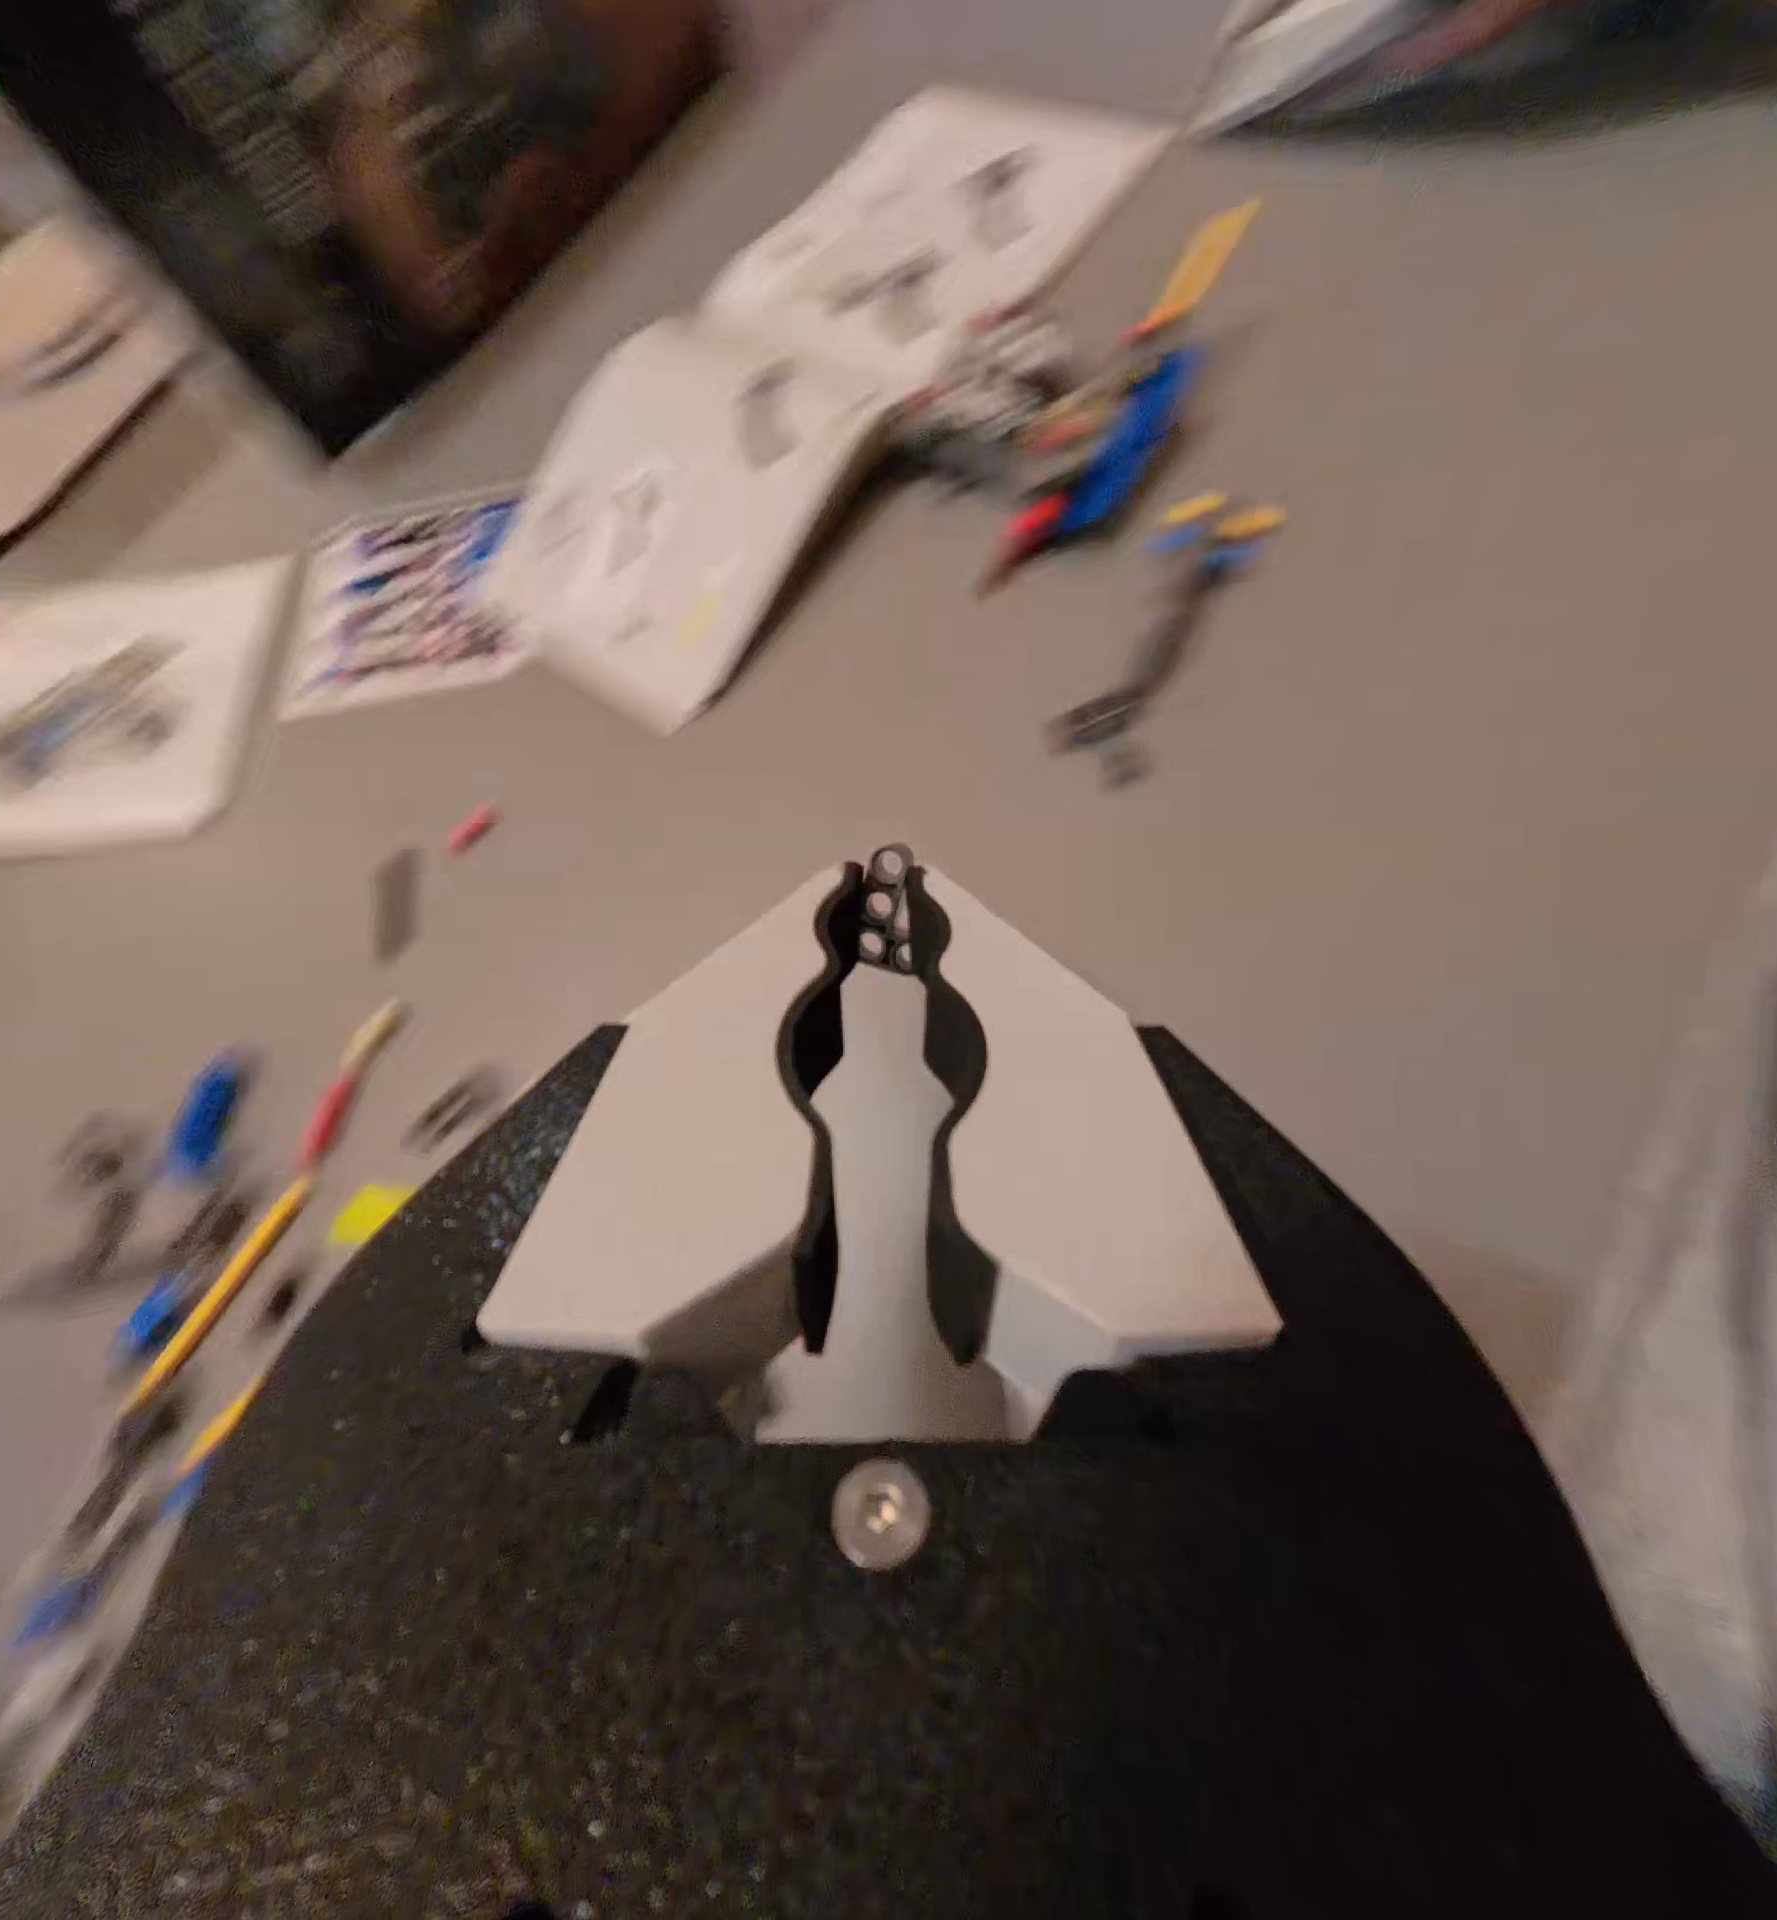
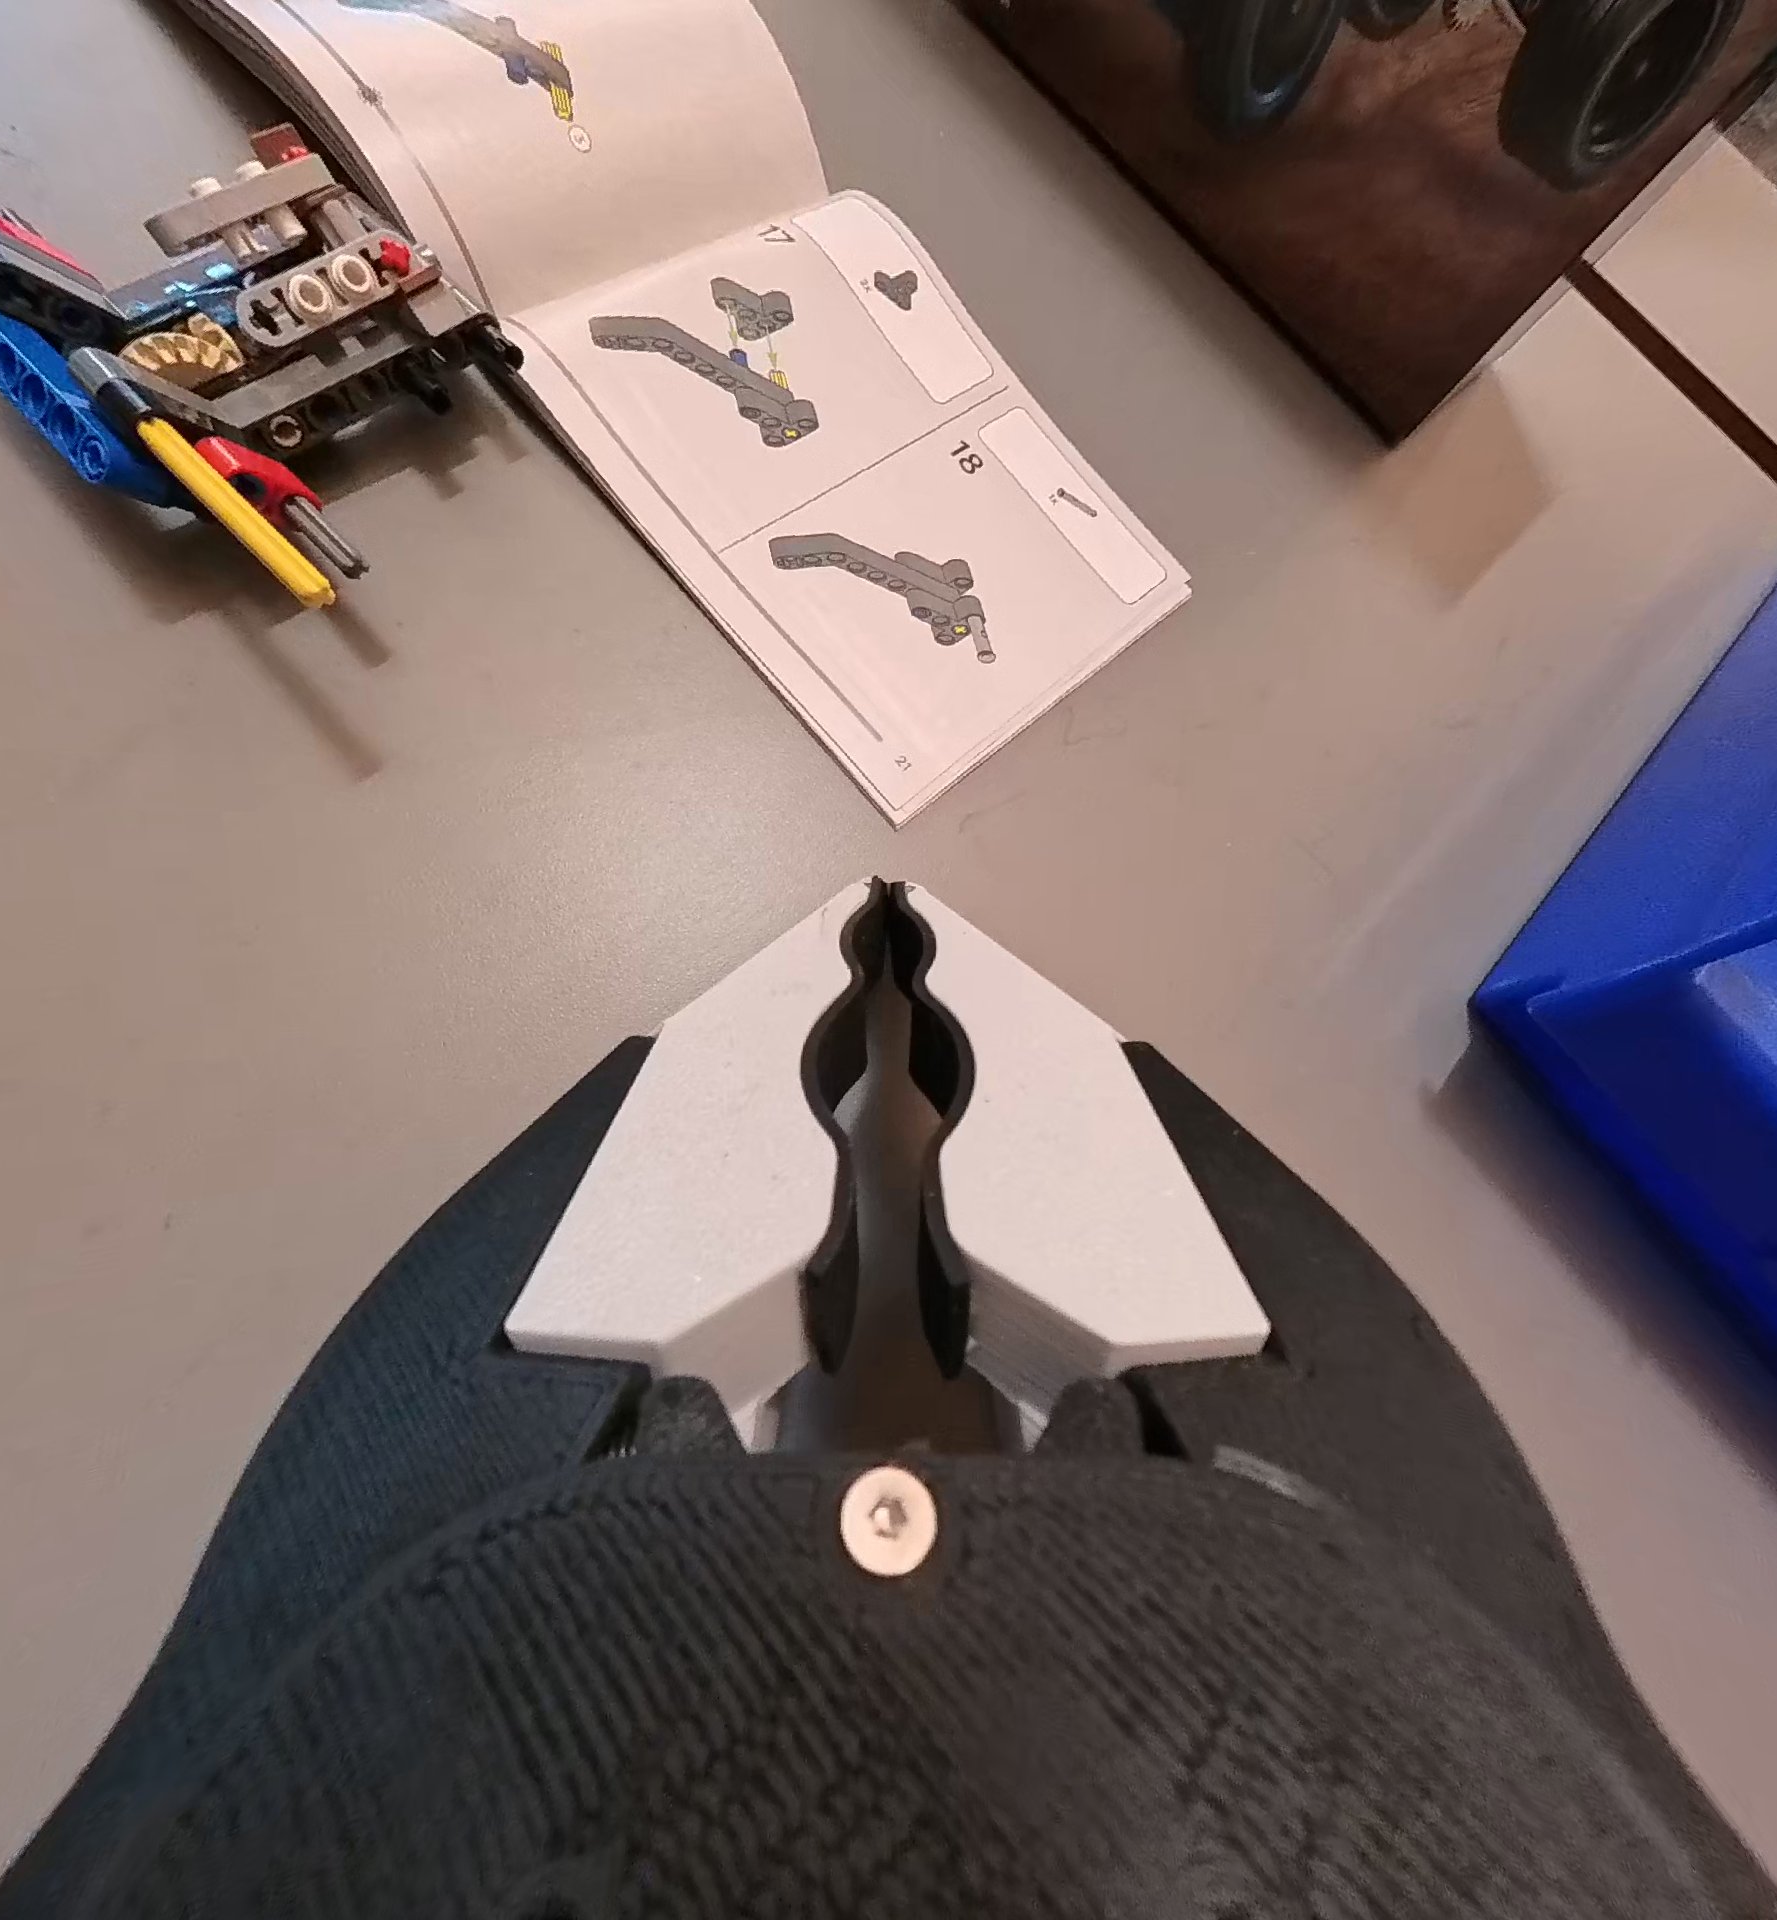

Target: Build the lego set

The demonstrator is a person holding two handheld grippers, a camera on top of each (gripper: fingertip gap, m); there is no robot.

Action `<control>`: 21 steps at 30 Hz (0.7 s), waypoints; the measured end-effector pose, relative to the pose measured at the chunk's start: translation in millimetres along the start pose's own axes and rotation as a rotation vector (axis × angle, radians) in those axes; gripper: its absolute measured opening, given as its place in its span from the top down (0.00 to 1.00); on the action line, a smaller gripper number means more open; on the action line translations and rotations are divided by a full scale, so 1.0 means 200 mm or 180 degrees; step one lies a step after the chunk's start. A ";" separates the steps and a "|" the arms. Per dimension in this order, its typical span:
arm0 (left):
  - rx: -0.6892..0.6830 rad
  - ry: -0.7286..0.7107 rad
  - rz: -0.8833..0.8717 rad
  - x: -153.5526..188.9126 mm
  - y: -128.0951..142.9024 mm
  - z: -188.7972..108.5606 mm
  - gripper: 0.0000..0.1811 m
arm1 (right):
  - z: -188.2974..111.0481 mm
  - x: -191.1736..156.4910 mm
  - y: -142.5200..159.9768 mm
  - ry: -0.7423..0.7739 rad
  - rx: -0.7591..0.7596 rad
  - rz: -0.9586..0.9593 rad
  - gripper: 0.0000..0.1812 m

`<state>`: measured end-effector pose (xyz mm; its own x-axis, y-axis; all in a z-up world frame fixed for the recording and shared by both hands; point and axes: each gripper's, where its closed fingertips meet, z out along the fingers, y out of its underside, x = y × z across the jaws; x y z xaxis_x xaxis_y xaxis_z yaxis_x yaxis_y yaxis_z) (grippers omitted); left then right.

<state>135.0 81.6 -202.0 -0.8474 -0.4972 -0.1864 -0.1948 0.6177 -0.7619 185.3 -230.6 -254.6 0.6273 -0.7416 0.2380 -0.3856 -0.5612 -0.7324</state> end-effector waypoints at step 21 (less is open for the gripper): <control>0.0282 0.1232 0.1740 0.90 -0.36 0.47 0.90 | -0.32 -0.46 -0.02 -0.1076 0.0437 0.0325 0.81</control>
<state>42.4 -109.9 -238.5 -0.9316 0.1371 -0.3365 0.3396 0.6578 -0.6722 85.7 -183.1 -233.6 0.7870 -0.6151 -0.0479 -0.3778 -0.4191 -0.8256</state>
